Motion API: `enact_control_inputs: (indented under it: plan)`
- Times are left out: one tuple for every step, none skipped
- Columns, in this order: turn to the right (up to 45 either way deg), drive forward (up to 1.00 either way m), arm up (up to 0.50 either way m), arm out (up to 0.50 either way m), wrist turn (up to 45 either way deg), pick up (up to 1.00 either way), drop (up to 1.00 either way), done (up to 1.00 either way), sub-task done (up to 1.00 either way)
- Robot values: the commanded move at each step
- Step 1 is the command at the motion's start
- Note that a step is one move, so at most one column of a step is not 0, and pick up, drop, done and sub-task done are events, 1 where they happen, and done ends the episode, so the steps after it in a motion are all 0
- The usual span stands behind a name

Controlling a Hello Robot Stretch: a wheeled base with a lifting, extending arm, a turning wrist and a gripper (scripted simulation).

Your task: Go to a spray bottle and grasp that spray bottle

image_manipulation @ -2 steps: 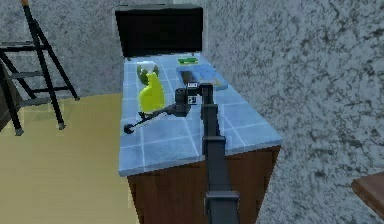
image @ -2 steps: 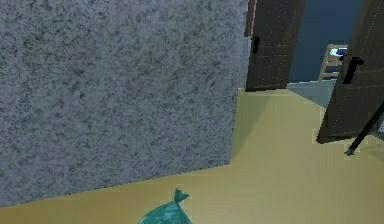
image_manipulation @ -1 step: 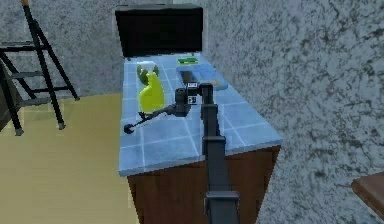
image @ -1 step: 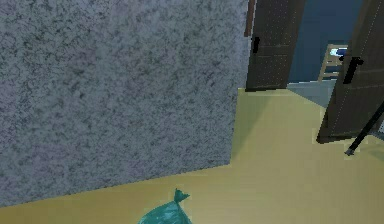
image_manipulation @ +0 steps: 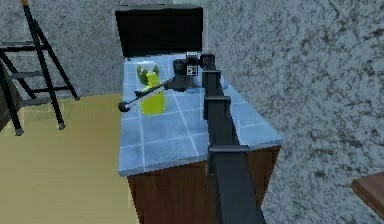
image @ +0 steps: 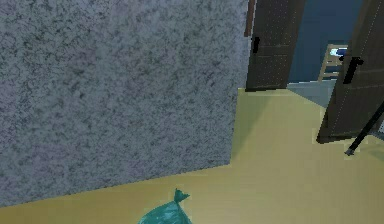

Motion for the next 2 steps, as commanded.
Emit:
enact_control_inputs:
  plan:
    - [0.0,0.00,-0.10,0.00,0.0,0.00,0.00,0.00,0.00]
    - [0.0,0.00,0.10,0.00,0.0,0.00,0.00,0.00,0.00]
